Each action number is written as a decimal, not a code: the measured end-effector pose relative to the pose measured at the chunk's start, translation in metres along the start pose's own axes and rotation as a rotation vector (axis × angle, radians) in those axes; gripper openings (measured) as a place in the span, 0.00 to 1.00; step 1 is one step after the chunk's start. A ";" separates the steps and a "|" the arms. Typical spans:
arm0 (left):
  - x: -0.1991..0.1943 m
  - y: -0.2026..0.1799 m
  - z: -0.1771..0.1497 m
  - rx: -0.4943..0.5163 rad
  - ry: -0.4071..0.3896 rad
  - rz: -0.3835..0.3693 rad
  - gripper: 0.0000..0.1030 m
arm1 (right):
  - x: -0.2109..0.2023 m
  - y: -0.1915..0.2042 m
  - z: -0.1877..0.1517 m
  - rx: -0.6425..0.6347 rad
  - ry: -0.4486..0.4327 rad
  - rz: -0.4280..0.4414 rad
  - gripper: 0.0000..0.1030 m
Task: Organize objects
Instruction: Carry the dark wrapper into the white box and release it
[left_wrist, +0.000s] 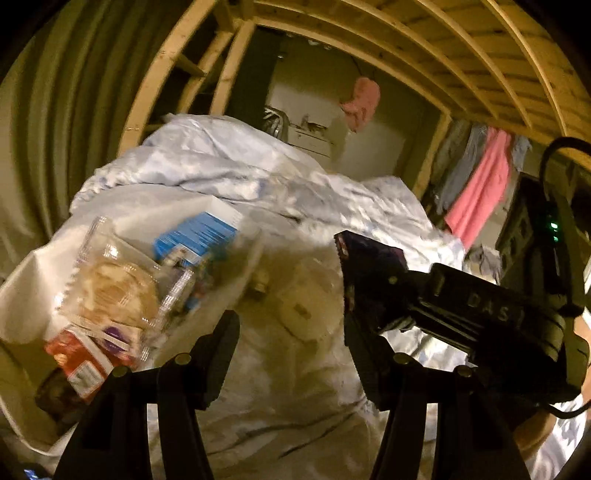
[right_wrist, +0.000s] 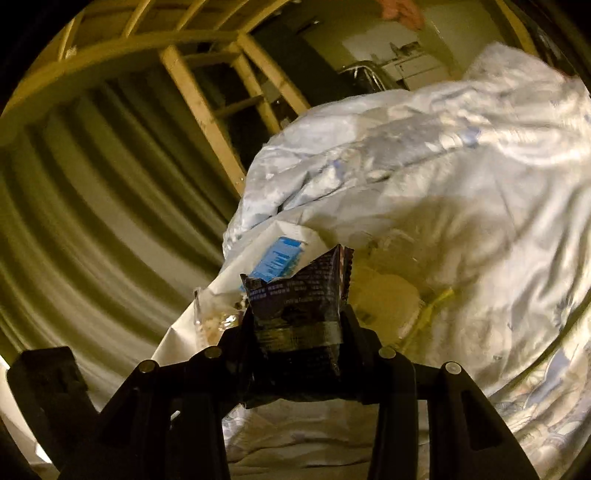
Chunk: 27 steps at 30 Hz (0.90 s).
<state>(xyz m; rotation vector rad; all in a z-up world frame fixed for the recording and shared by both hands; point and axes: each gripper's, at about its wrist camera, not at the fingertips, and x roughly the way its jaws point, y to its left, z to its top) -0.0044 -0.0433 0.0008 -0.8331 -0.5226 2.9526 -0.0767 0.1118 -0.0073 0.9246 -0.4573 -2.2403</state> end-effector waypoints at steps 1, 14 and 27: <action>-0.006 0.006 0.005 -0.015 -0.009 0.004 0.56 | 0.002 0.008 0.005 -0.009 0.005 0.012 0.41; -0.032 0.057 0.021 -0.111 0.026 0.180 0.56 | 0.060 0.076 0.051 0.085 0.212 0.080 0.42; -0.006 0.073 0.004 -0.107 0.109 0.267 0.56 | 0.112 0.056 0.001 0.136 0.315 0.318 0.64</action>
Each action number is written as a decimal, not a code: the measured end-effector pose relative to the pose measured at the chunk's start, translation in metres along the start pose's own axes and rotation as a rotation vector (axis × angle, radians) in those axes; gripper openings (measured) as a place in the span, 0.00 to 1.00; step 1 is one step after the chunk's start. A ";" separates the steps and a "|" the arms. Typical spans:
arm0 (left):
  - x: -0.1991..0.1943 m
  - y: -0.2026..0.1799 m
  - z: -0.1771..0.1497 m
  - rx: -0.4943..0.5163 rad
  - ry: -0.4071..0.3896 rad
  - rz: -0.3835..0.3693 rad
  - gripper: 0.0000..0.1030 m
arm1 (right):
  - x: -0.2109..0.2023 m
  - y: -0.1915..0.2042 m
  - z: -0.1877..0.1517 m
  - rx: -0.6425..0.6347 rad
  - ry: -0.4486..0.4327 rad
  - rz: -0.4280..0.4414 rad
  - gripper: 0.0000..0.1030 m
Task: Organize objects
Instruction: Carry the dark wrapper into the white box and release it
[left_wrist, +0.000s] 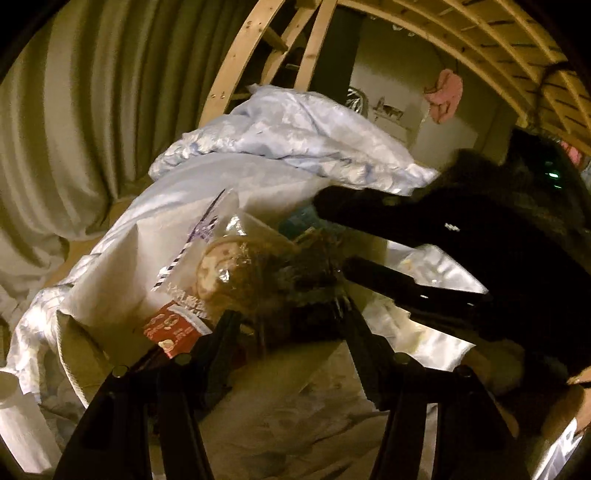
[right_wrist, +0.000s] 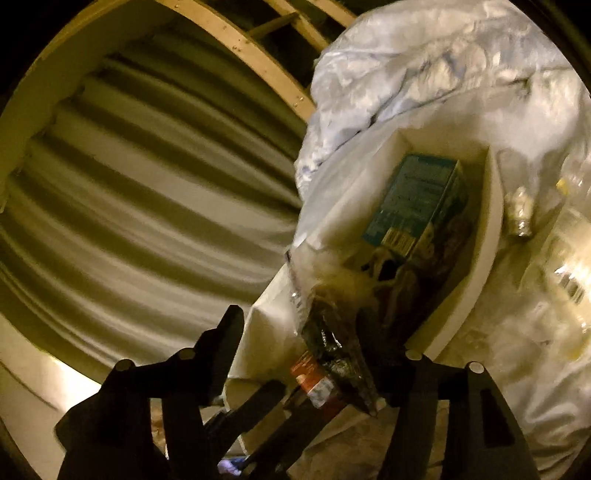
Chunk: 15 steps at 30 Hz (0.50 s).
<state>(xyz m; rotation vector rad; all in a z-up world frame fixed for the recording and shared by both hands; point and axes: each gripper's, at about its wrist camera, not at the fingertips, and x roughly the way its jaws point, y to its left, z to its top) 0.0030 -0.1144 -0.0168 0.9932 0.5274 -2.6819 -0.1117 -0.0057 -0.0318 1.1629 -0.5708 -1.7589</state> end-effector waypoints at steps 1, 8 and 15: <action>0.001 0.001 0.000 -0.001 -0.002 0.014 0.56 | -0.001 0.001 -0.003 -0.012 0.009 0.006 0.65; -0.011 0.003 0.001 -0.015 -0.065 0.044 0.56 | -0.047 0.019 -0.017 -0.096 -0.132 0.018 0.66; -0.020 -0.021 -0.002 0.029 -0.112 -0.119 0.55 | -0.086 0.008 -0.007 -0.082 -0.246 -0.151 0.67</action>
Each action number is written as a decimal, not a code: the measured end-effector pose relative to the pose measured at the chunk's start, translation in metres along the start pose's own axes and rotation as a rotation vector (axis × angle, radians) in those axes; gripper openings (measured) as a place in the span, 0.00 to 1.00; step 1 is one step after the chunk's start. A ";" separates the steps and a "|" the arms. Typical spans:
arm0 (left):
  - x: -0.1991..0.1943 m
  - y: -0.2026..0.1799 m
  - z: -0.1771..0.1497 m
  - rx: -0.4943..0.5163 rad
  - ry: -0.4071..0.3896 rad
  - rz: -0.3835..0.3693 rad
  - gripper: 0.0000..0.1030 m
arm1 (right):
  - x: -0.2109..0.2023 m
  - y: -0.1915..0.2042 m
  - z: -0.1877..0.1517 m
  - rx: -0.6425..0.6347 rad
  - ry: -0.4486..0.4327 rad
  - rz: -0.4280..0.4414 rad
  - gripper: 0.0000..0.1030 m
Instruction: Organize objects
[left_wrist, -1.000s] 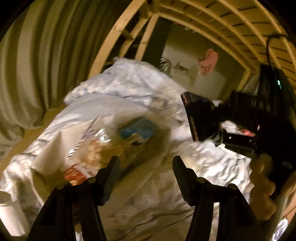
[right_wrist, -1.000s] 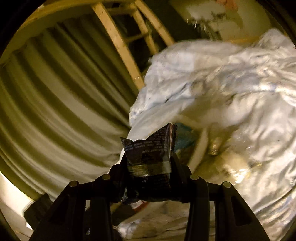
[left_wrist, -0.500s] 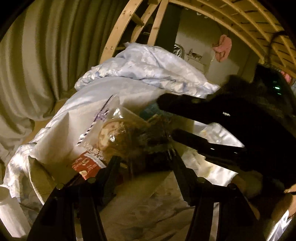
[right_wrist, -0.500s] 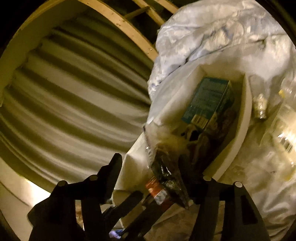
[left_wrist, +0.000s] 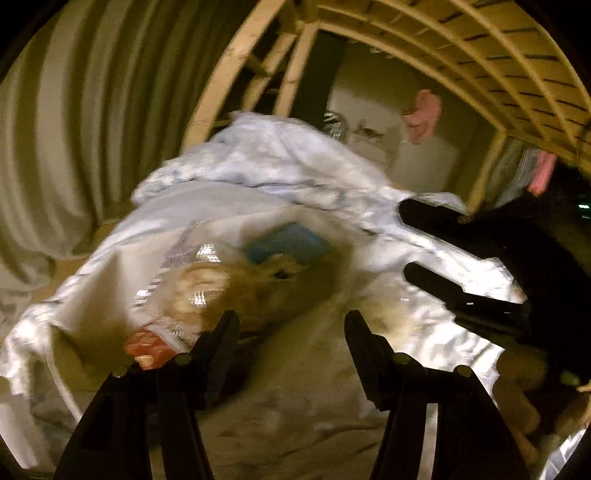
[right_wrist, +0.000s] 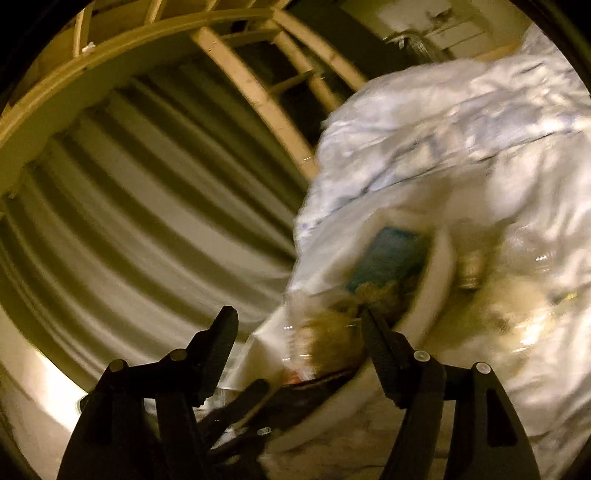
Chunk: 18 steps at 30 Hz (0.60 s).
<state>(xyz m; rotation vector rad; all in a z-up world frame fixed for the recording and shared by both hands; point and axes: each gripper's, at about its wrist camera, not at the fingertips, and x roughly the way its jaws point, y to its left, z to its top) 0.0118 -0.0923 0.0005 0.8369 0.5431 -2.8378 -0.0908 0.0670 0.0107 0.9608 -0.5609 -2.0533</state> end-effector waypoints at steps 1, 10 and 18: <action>0.001 -0.007 -0.002 0.014 -0.001 -0.032 0.55 | -0.004 -0.004 0.000 0.005 -0.006 -0.032 0.67; 0.013 -0.052 -0.020 0.085 -0.007 -0.183 0.55 | -0.044 -0.103 0.008 0.293 -0.086 -0.145 0.67; 0.049 -0.068 -0.042 0.135 0.097 -0.174 0.55 | 0.010 -0.156 0.001 0.445 0.039 -0.213 0.67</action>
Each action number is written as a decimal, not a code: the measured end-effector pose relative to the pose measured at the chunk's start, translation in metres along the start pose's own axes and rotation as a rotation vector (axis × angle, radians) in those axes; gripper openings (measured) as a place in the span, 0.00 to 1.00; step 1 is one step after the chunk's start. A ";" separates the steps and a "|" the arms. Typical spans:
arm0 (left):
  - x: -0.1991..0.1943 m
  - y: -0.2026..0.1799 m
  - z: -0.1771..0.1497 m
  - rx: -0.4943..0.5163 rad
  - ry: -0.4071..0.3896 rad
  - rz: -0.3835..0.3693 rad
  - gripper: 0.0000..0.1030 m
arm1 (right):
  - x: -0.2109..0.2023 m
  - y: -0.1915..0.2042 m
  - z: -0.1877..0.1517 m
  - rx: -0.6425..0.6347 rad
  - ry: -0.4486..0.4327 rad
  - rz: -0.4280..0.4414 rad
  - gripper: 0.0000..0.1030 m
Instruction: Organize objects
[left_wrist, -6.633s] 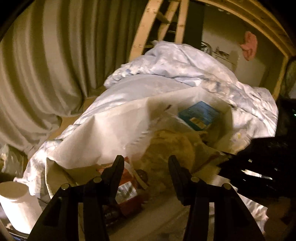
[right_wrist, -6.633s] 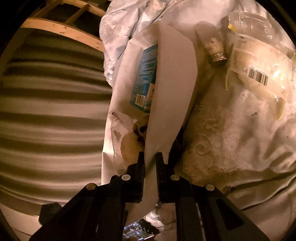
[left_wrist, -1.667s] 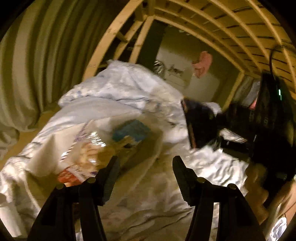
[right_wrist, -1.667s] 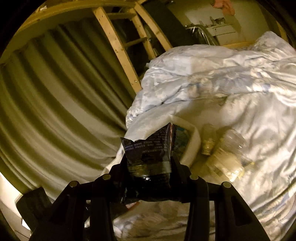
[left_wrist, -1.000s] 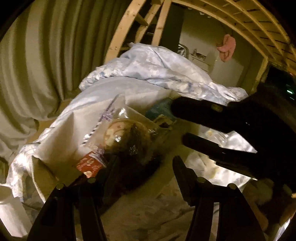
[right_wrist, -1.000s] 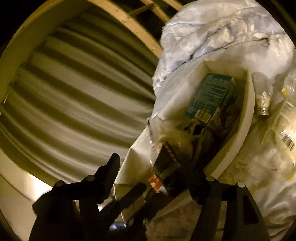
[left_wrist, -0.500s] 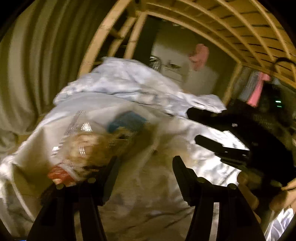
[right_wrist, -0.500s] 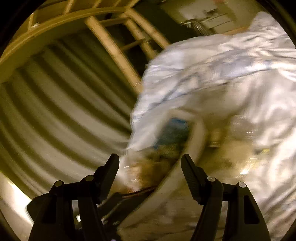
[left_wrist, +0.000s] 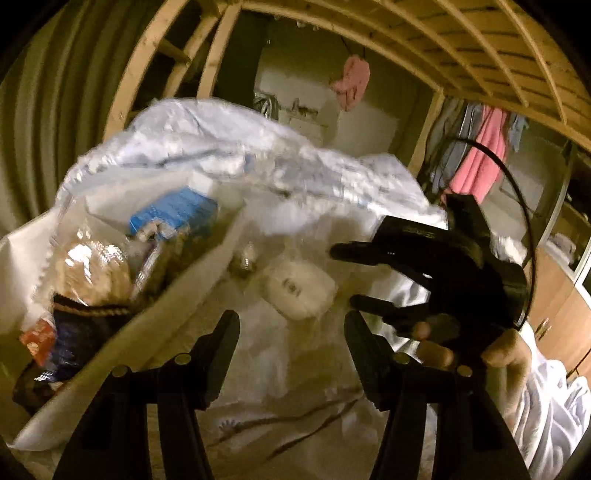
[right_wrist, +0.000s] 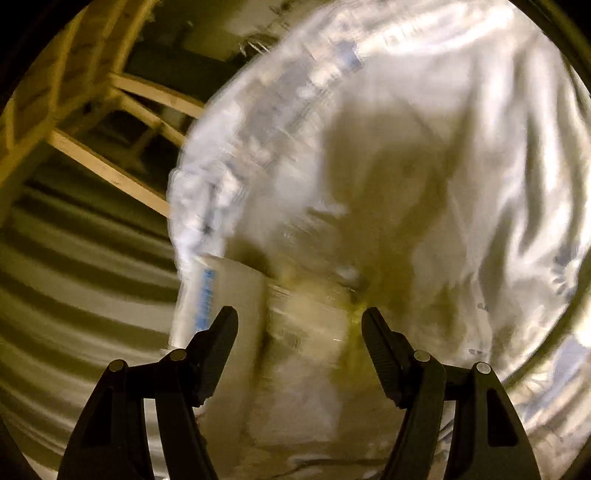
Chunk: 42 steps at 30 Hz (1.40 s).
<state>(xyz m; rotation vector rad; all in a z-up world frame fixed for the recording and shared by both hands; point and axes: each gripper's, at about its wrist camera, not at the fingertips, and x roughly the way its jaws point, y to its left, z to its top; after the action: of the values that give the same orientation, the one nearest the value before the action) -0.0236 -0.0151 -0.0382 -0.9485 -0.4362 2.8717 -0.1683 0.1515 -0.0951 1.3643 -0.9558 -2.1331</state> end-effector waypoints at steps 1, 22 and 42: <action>0.006 0.001 -0.003 -0.005 0.023 -0.005 0.55 | 0.010 -0.002 0.000 0.006 0.022 -0.007 0.67; 0.054 0.025 -0.027 -0.059 0.212 0.107 0.55 | 0.049 -0.038 -0.008 0.204 0.062 0.214 0.57; 0.087 0.023 -0.040 -0.016 0.324 0.166 0.60 | 0.011 -0.013 -0.009 0.174 0.108 0.098 0.47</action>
<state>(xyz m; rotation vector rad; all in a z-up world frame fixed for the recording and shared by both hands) -0.0697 -0.0124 -0.1247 -1.4857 -0.3659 2.7770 -0.1644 0.1501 -0.1144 1.4659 -1.1617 -1.9217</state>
